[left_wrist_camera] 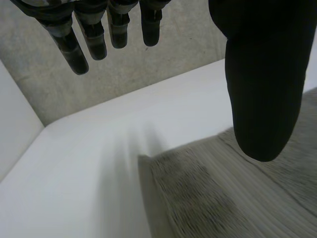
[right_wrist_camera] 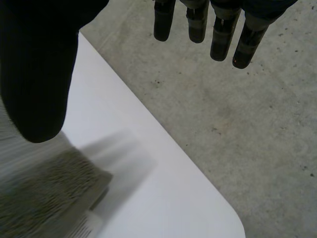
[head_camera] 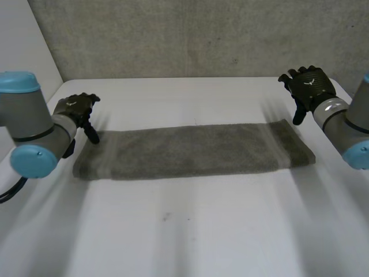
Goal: Fold the towel.
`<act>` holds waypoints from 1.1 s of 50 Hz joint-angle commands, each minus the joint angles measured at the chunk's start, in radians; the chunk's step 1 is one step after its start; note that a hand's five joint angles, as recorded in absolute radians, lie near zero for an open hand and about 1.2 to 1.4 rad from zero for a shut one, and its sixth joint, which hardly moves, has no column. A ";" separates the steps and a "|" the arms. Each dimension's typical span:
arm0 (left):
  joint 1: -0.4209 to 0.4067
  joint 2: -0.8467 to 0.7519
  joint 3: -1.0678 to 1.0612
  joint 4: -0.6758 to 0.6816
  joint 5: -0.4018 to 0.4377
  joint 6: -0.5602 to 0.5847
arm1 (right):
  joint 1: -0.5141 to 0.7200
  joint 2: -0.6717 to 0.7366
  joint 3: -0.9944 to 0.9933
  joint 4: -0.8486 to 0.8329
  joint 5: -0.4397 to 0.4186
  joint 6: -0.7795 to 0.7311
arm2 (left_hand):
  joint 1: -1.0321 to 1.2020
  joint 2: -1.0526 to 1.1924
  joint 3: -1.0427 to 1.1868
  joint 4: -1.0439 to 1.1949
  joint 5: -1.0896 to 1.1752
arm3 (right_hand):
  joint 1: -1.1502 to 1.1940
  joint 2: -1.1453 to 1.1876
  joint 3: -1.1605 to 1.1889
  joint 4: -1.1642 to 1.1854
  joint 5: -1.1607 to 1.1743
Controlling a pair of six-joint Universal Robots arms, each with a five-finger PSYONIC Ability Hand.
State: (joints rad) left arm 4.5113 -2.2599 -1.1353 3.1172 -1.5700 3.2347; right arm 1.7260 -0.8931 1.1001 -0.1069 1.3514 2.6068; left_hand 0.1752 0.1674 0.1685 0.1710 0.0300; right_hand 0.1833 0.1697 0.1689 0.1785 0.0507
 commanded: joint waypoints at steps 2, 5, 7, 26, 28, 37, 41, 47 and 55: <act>0.011 0.250 -0.321 0.037 0.002 -0.010 | -0.008 -0.175 0.227 0.084 0.000 -0.001 | -0.001 0.007 0.006 0.004 -0.030 | -0.009 0.005 0.006 -0.004 -0.051; 0.012 0.331 -0.440 0.096 0.002 -0.012 | -0.016 -0.197 0.289 0.128 -0.001 0.002 | -0.001 0.007 0.006 0.004 -0.030 | 0.033 0.047 0.047 0.038 -0.009; 0.011 0.364 -0.492 0.134 0.002 -0.013 | -0.028 -0.199 0.323 0.139 -0.014 0.002 | -0.001 0.007 0.006 0.004 -0.030 | 0.090 0.103 0.104 0.094 0.048; 0.000 0.465 -0.710 0.393 0.002 -0.013 | -0.102 -0.119 0.503 -0.178 -0.135 -0.010 | -0.001 0.007 0.006 0.004 -0.030 | 0.539 0.552 0.553 0.544 0.497; -0.001 0.465 -0.710 0.393 0.002 -0.013 | -0.103 -0.090 0.486 -0.178 -0.135 -0.016 | -0.001 0.007 0.006 0.004 -0.030 | 0.539 0.552 0.553 0.544 0.497; -0.001 0.464 -0.716 0.394 0.002 -0.013 | -0.118 -0.050 0.466 -0.177 -0.133 -0.074 | -0.001 0.007 0.006 0.004 -0.030 | 0.542 0.555 0.556 0.547 0.500; -0.001 0.464 -0.718 0.396 0.002 -0.013 | -0.121 -0.037 0.460 -0.178 -0.133 -0.086 | -0.001 0.007 0.006 0.004 -0.030 | 0.565 0.579 0.579 0.570 0.523; -0.001 0.464 -0.718 0.394 0.002 -0.013 | -0.126 -0.021 0.442 -0.177 -0.127 -0.083 | -0.001 0.007 0.006 0.004 -0.030 | 1.213 1.227 1.227 1.218 1.171; 0.002 0.464 -0.722 0.396 0.002 -0.013 | -0.204 -0.047 0.434 -0.151 -0.113 -0.083 | -0.001 0.007 0.006 0.004 -0.030 | 1.213 1.227 1.227 1.218 1.171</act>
State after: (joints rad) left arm 4.5108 -1.7964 -1.8548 3.5122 -1.5677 3.2213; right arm 1.5761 -0.9197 1.5374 -0.2817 1.2318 2.5226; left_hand 0.1751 0.1652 0.1679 0.1686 0.0296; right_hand 1.3716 1.2009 1.2021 1.2043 1.0204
